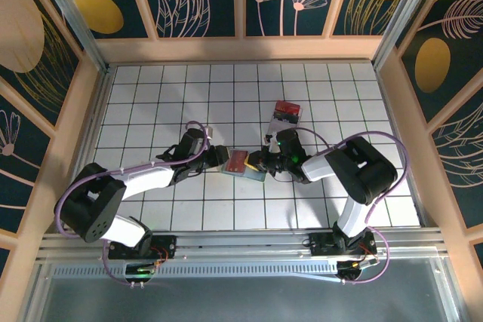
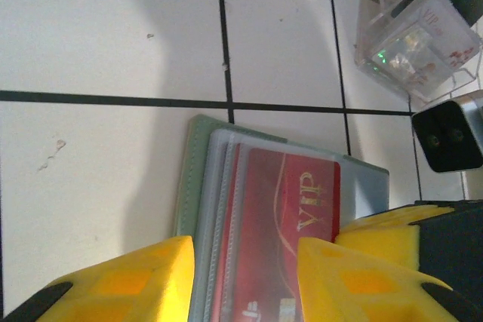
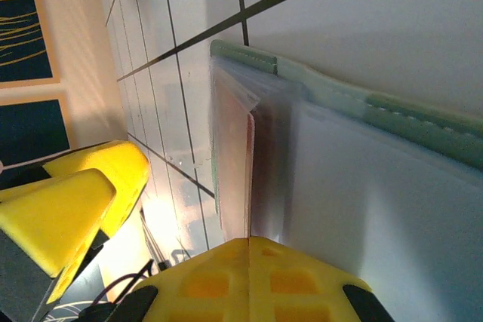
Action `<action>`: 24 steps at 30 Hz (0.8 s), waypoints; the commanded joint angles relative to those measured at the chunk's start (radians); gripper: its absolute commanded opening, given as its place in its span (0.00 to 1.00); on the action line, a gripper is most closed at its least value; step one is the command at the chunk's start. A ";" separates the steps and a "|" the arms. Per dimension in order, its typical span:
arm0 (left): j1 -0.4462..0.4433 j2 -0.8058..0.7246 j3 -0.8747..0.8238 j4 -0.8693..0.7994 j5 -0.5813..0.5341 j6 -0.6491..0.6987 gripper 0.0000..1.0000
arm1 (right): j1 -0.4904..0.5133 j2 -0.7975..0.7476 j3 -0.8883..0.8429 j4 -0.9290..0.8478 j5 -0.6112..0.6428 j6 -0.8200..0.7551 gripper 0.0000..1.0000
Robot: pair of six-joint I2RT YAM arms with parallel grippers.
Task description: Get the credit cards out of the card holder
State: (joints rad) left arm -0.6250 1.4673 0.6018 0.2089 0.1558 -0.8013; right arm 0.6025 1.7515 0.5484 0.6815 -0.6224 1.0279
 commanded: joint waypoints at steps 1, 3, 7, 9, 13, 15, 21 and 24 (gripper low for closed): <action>-0.008 -0.006 0.009 -0.039 -0.022 0.018 0.40 | -0.003 0.020 0.011 0.032 -0.011 -0.001 0.05; -0.007 0.001 0.016 -0.028 -0.010 0.038 0.39 | -0.004 0.026 0.017 0.032 -0.016 -0.001 0.05; -0.007 0.040 0.049 -0.009 -0.001 0.096 0.38 | -0.004 0.033 0.028 0.027 -0.020 -0.002 0.05; -0.008 0.067 0.079 -0.022 -0.014 0.131 0.41 | -0.007 0.034 0.033 0.018 -0.020 -0.007 0.04; -0.007 0.123 0.134 -0.066 -0.055 0.187 0.45 | -0.012 0.033 0.044 -0.019 -0.018 -0.027 0.04; -0.008 0.150 0.152 -0.077 -0.063 0.205 0.45 | -0.017 0.034 0.056 -0.049 -0.016 -0.045 0.04; -0.013 0.207 0.158 -0.072 -0.041 0.211 0.41 | -0.031 0.049 0.159 -0.271 0.020 -0.167 0.02; -0.027 0.223 0.152 -0.062 -0.029 0.209 0.34 | -0.041 0.059 0.226 -0.397 0.046 -0.244 0.02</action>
State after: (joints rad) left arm -0.6365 1.6711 0.7471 0.1570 0.1162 -0.6094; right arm 0.5770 1.7950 0.7078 0.4450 -0.6170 0.8963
